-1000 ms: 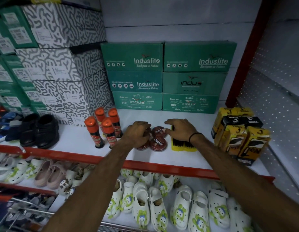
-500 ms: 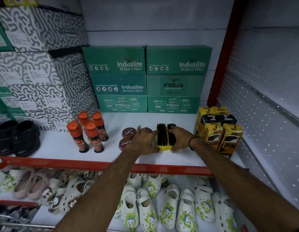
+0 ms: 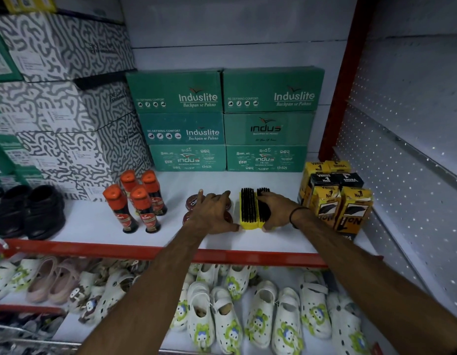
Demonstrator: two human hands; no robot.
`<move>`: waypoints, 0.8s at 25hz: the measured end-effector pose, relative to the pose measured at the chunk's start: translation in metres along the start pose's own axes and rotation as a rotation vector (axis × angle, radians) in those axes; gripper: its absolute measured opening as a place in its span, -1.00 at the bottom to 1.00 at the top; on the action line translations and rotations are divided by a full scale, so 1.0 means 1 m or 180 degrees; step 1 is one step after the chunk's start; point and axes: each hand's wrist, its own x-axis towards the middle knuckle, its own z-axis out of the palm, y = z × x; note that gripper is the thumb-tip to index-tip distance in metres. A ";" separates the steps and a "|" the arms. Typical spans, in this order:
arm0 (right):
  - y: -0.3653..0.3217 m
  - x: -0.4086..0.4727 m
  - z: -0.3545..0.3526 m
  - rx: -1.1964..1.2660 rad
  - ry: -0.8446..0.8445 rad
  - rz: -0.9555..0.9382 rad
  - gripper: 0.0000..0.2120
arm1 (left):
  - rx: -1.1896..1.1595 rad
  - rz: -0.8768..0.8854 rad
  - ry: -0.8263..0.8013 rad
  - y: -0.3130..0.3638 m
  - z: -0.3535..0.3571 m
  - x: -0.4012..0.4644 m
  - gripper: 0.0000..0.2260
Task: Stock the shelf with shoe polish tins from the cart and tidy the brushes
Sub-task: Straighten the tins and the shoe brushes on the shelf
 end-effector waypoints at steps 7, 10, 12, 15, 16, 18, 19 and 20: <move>-0.044 0.007 -0.011 -0.0282 0.0317 -0.0204 0.06 | -0.0905 -0.0549 0.0131 -0.044 -0.016 -0.011 -0.20; -0.076 0.017 -0.002 -0.0352 0.0320 -0.0551 -0.25 | -0.1064 -0.0647 -0.0058 -0.070 -0.018 -0.025 -0.58; -0.090 0.024 0.003 -0.0378 0.0248 -0.0645 -0.41 | -0.0986 -0.0667 -0.0324 -0.077 -0.018 -0.033 -0.54; -0.100 0.031 0.009 -0.0513 0.0110 -0.0587 -0.47 | -0.0786 -0.0703 -0.0433 -0.082 -0.016 -0.033 -0.43; -0.100 0.033 0.010 -0.0521 0.0133 -0.0575 -0.49 | -0.0764 -0.0717 -0.0460 -0.084 -0.016 -0.031 -0.45; -0.097 0.034 0.012 -0.0560 0.0215 -0.0550 -0.51 | -0.0706 -0.0728 -0.0527 -0.088 -0.014 -0.028 -0.45; -0.096 0.035 0.012 -0.0586 0.0260 -0.0523 -0.52 | -0.0647 -0.0731 -0.0565 -0.089 -0.013 -0.028 -0.43; -0.094 0.035 0.013 -0.0606 0.0293 -0.0498 -0.53 | -0.0582 -0.0734 -0.0593 -0.090 -0.012 -0.027 -0.40</move>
